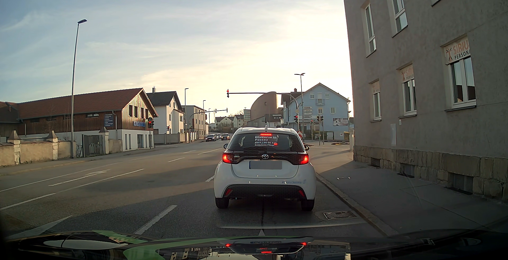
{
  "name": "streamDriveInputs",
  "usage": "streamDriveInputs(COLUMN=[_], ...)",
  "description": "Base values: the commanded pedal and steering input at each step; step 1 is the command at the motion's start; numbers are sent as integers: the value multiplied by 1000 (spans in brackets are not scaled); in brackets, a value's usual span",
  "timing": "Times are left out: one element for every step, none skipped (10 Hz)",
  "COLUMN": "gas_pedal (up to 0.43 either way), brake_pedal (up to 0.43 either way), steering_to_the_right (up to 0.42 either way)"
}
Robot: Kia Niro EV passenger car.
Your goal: Follow the waypoints while adhering to traffic rules and regulations
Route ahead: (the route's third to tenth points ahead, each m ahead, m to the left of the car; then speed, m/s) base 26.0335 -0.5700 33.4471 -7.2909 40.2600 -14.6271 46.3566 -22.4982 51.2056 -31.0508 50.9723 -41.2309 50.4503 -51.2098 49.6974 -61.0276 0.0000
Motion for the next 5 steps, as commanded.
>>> streamDriveInputs(gas_pedal=[0,0,0,0,0], brake_pedal=[262,262,262,262,262], steering_to_the_right=[-6,-6,-6,-6,-6])
